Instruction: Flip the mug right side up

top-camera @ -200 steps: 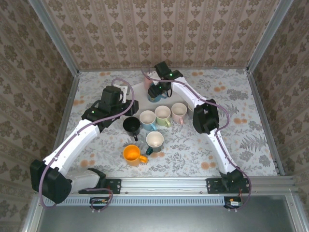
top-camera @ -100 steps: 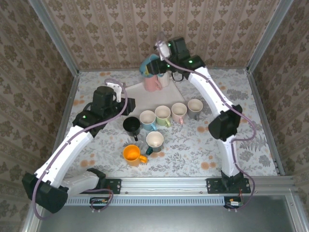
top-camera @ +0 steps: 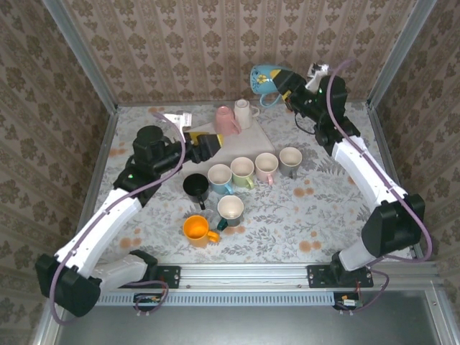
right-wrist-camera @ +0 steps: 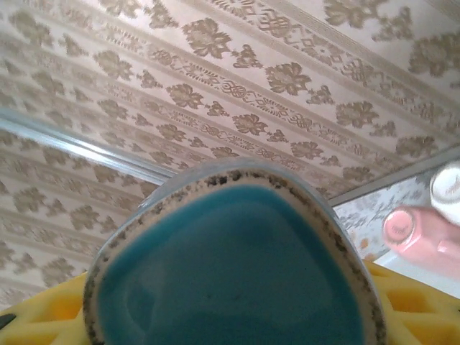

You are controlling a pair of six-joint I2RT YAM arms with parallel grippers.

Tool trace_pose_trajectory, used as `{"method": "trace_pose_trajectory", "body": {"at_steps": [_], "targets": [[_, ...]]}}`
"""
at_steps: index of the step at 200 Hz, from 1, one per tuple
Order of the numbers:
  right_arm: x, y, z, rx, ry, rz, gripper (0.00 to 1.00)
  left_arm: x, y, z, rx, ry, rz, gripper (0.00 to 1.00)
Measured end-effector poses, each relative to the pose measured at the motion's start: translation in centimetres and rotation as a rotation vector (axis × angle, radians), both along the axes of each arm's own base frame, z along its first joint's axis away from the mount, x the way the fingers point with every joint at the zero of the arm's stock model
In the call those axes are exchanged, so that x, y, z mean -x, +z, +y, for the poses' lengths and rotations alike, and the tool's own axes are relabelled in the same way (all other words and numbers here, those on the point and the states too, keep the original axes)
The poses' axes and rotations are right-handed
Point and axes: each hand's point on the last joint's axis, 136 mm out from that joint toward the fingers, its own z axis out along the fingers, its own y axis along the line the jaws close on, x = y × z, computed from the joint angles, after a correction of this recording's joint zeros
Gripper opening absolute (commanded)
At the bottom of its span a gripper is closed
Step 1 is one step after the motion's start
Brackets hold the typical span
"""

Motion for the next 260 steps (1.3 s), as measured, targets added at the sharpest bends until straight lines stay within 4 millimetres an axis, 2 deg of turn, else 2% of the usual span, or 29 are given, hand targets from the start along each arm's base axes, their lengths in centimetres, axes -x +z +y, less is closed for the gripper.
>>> {"method": "trace_pose_trajectory", "body": {"at_steps": [25,47,84,105,147,195,260], "targets": [[2.2,-0.3,-0.8,-0.141,-0.018,0.038,0.21,0.1,0.7,-3.7,0.125,-0.127,0.03,0.78],[4.1,1.2,-1.4,-0.242,-0.019,0.023,0.21,1.0,1.0,-6.4,0.19,-0.231,0.042,0.77],[6.8,4.3,-2.0,-0.337,0.002,-0.042,0.21,0.3,2.4,-8.6,0.301,-0.317,0.044,0.73],[7.8,5.0,-2.3,-0.356,0.009,-0.068,0.19,-0.4,3.1,-9.6,0.366,-0.361,0.044,0.71],[8.5,3.9,-2.0,-0.37,0.013,-0.047,0.18,-1.1,3.8,-10.7,0.439,-0.417,0.037,0.67],[8.7,2.9,-1.5,-0.374,0.017,-0.029,0.16,-1.0,6.2,-11.0,0.468,-0.46,-0.02,0.65],[8.6,3.2,-1.9,-0.392,-0.026,-0.056,0.15,-1.9,6.1,-11.8,0.466,-0.461,-0.024,0.58]]}}
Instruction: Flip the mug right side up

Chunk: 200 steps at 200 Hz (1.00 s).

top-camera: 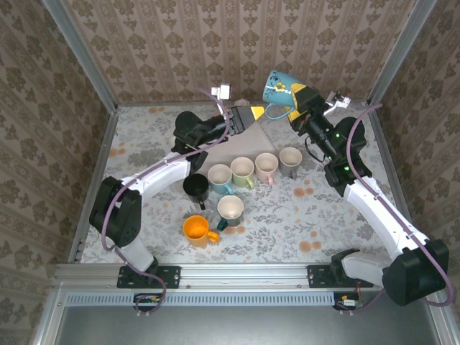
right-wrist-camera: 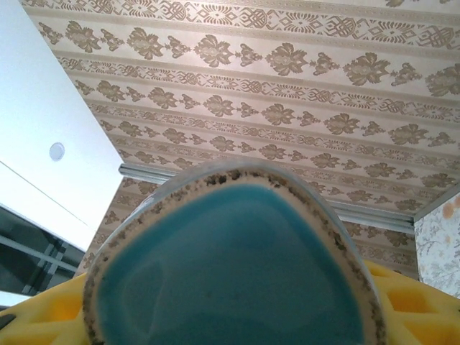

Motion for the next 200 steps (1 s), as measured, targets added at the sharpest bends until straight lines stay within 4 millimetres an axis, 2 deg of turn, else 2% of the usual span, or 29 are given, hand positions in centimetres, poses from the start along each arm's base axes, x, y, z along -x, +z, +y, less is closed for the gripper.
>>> {"method": "trace_pose_trajectory", "body": {"at_steps": [45,90,111,154,200], "targets": [[0.0,-0.3,0.0,0.006,-0.005,0.003,0.15,-0.5,-0.6,0.2,-0.015,0.014,0.004,0.58],[0.9,0.6,0.1,0.004,0.004,-0.019,0.15,-1.4,-4.2,1.5,-0.109,0.068,0.074,0.62],[1.2,1.0,0.0,0.002,0.005,-0.029,0.15,-1.2,-3.9,1.8,-0.113,0.074,0.056,0.65],[1.4,1.0,0.4,0.002,0.016,-0.028,0.15,0.3,-3.2,0.8,-0.107,0.031,0.025,0.69],[1.6,0.9,0.9,0.003,0.032,-0.027,0.15,0.4,-1.9,-0.3,-0.073,0.0,-0.008,0.63]]}}
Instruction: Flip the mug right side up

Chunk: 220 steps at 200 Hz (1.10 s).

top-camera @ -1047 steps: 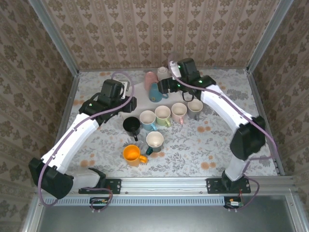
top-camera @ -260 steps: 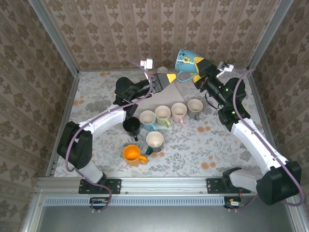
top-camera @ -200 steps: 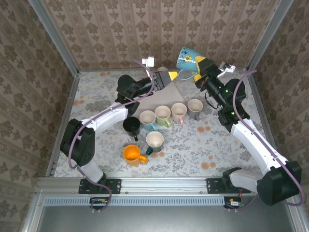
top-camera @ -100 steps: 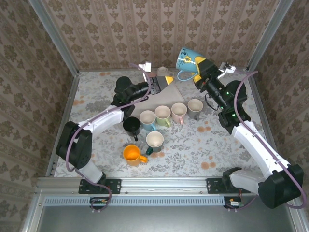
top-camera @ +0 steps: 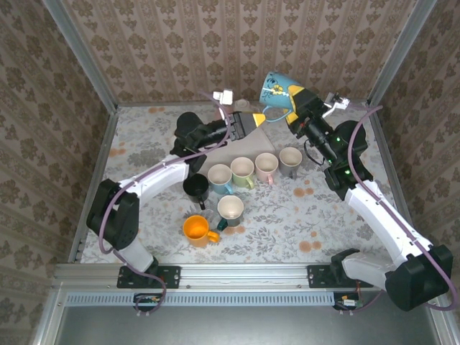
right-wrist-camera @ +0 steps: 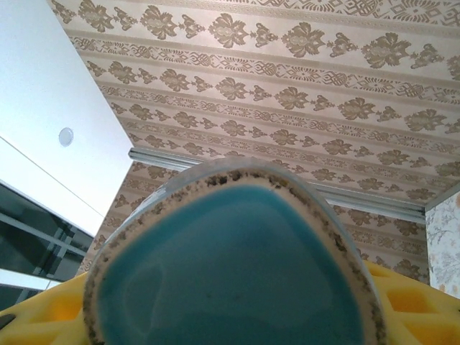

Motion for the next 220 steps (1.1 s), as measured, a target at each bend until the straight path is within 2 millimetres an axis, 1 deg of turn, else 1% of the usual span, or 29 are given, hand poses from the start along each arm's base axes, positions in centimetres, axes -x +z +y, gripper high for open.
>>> {"method": "trace_pose_trajectory", "body": {"at_steps": [45,57,68,75,82,91,106,115,137,148,159,180,197,206,213,220], "targets": [[0.3,0.0,0.6,0.002,0.019,0.001,0.15,-0.5,0.0,-1.1,0.012,-0.019,0.007,0.54],[0.4,-0.1,0.8,0.005,0.024,0.001,0.15,-0.4,0.2,-1.2,0.015,-0.024,0.002,0.45],[0.4,-0.2,1.0,0.008,0.027,0.002,0.15,-0.2,0.6,-1.2,0.023,-0.028,-0.004,0.34],[0.4,-0.4,1.1,0.012,0.029,0.003,0.15,0.0,1.0,-1.3,0.029,-0.033,-0.014,0.29],[0.4,-0.5,1.2,0.014,0.031,0.005,0.15,0.2,1.3,-1.4,0.033,-0.038,-0.024,0.28],[0.5,-0.5,1.3,0.012,0.032,0.001,0.15,0.4,1.5,-1.5,0.034,-0.047,-0.03,0.28],[0.5,-0.4,1.4,0.012,0.032,-0.002,0.15,0.5,1.5,-1.6,0.035,-0.051,-0.032,0.28],[0.6,-0.4,1.4,0.011,0.032,-0.003,0.15,0.5,1.5,-1.6,0.034,-0.052,-0.032,0.27],[0.5,-0.4,1.4,0.01,0.023,-0.011,0.16,0.5,1.4,-1.7,0.031,-0.059,-0.021,0.13],[0.5,-0.4,1.4,0.01,0.02,-0.017,0.18,0.5,1.4,-1.7,0.031,-0.063,-0.009,0.06],[0.5,-0.5,1.4,0.008,0.019,-0.019,0.23,0.6,1.4,-1.7,0.032,-0.065,-0.006,0.0],[0.5,-0.5,1.4,0.011,0.018,-0.022,0.4,0.6,1.5,-1.6,0.034,-0.065,-0.009,0.0],[0.5,-0.6,1.4,0.029,0.014,-0.025,0.6,0.5,1.3,-1.6,0.031,-0.063,-0.006,0.0],[0.6,-0.8,1.5,0.046,0.012,-0.022,0.72,0.6,1.0,-1.5,0.024,-0.06,-0.003,0.0],[0.6,-1.0,1.6,0.066,0.01,-0.018,0.78,0.6,0.7,-1.4,0.012,-0.056,-0.002,0.0],[0.7,-1.2,1.6,0.094,0.007,-0.009,0.81,0.7,0.5,-1.3,-0.002,-0.05,-0.001,0.0]]}}
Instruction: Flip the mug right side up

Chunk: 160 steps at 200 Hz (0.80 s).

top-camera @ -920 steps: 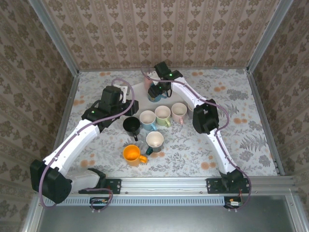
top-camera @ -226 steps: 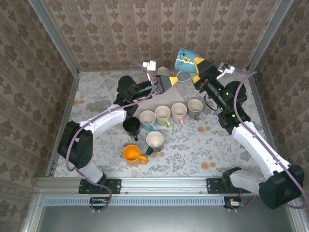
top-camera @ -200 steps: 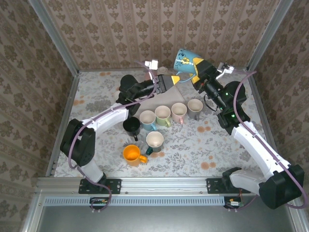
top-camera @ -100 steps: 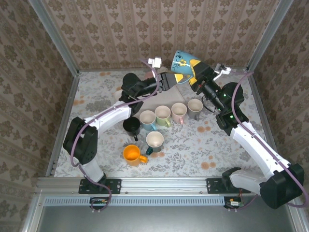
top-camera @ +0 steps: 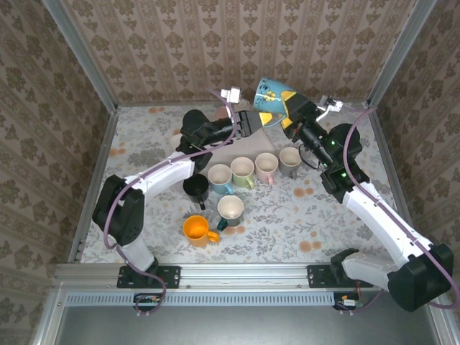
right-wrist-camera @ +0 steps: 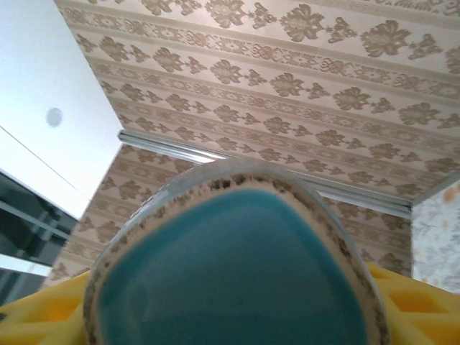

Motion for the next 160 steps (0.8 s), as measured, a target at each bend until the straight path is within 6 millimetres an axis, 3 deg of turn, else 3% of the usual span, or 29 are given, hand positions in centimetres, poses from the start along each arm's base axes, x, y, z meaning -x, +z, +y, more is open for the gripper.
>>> {"method": "trace_pose_trajectory", "body": {"at_steps": [40,90,120,160], "targets": [[1.3,-1.3,-1.7,0.246,-0.108,0.032,0.91,1.9,-0.1,1.5,-0.162,0.107,-0.072,0.0],[3.8,-0.4,-8.0,0.526,-0.383,0.057,0.9,9.0,-0.8,1.9,-0.399,0.136,-0.271,0.0],[5.1,-0.5,-10.8,0.637,-0.499,0.094,0.87,11.0,-4.9,1.7,-0.616,0.144,-0.301,0.0],[5.8,-2.3,-12.3,0.726,-0.542,0.162,0.86,15.5,-13.1,1.3,-0.975,0.082,-0.33,0.0]]}}
